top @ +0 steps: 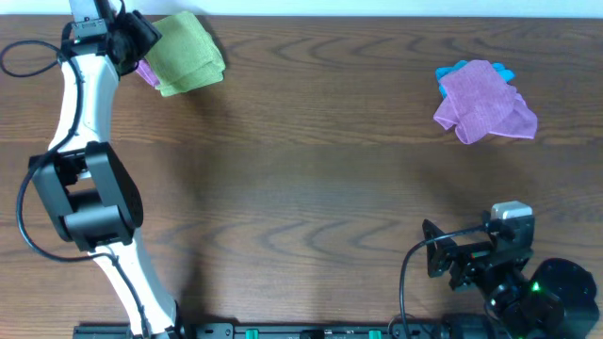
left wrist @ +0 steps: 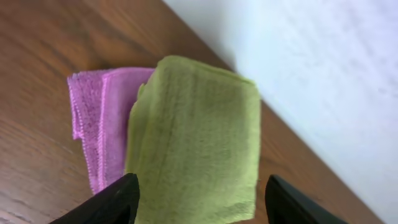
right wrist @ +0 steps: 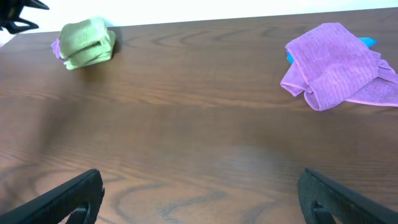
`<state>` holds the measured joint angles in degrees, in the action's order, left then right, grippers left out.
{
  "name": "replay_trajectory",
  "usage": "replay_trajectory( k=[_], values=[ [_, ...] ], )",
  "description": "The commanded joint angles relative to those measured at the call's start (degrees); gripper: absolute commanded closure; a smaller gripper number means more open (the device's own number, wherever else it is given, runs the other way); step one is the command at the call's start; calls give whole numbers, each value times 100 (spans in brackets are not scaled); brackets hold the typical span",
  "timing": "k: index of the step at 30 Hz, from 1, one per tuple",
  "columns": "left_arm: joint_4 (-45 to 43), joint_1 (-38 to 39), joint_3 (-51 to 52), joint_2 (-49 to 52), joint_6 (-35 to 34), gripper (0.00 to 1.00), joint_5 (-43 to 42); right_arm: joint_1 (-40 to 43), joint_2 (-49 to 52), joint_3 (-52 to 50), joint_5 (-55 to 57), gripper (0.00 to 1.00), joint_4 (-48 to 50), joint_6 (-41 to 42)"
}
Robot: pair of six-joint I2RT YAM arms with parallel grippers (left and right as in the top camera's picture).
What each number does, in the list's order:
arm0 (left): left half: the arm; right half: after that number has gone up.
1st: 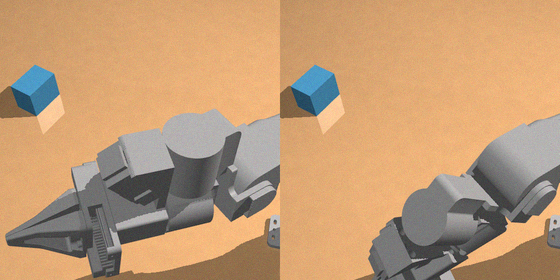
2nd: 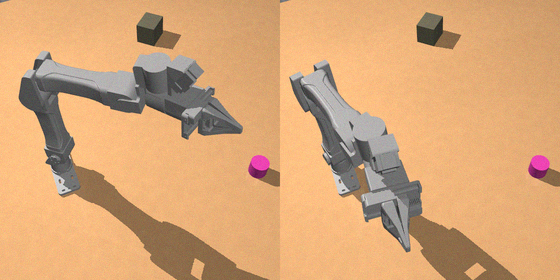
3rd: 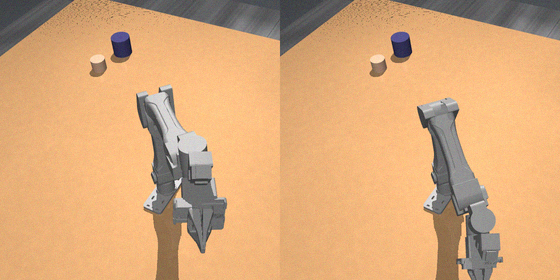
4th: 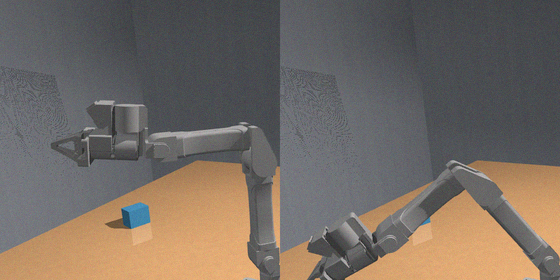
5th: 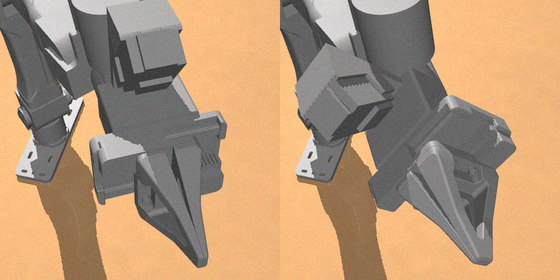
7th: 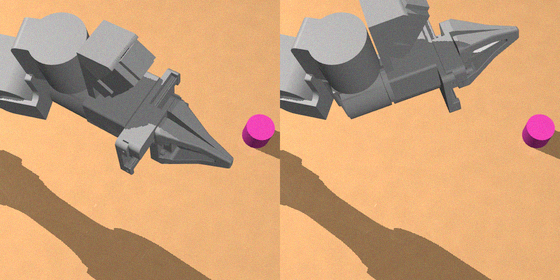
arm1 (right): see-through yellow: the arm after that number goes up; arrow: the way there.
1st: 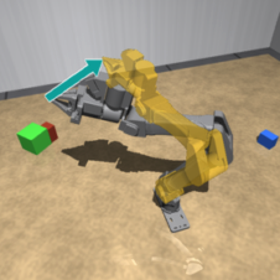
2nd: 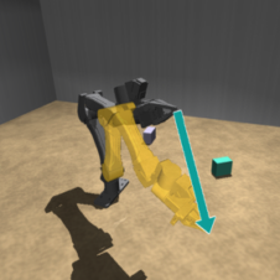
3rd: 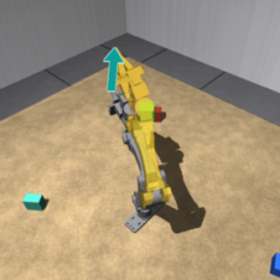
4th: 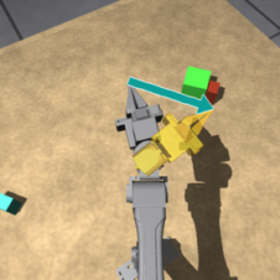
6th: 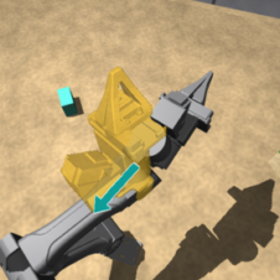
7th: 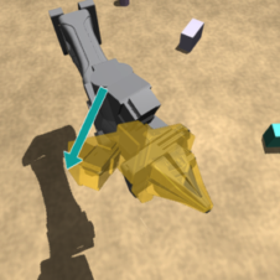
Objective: Fold the cloth
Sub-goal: 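Lower the green square onto the pink cloth at far left with the left gripper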
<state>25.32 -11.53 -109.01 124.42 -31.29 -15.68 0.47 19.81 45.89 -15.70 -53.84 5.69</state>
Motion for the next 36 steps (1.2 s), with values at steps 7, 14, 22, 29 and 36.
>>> replay_trajectory(
  k=[7,14,22,29,36],
  values=[
    [-70,162,-87,-98,-92,69,122,72,-4,-37,-17,1,4,70],
    [-74,317,-83,317,-133,90,223,72,-4,-37,-17,1,4,70],
    [68,444,-83,857,-175,94,201,72,-4,-37,-17,1,4,70],
    [109,654,-74,984,-173,94,214,72,-4,-37,-17,1,4,70],
    [188,756,-76,977,-170,94,197,72,-4,-37,-17,1,4,70]
  ],
)
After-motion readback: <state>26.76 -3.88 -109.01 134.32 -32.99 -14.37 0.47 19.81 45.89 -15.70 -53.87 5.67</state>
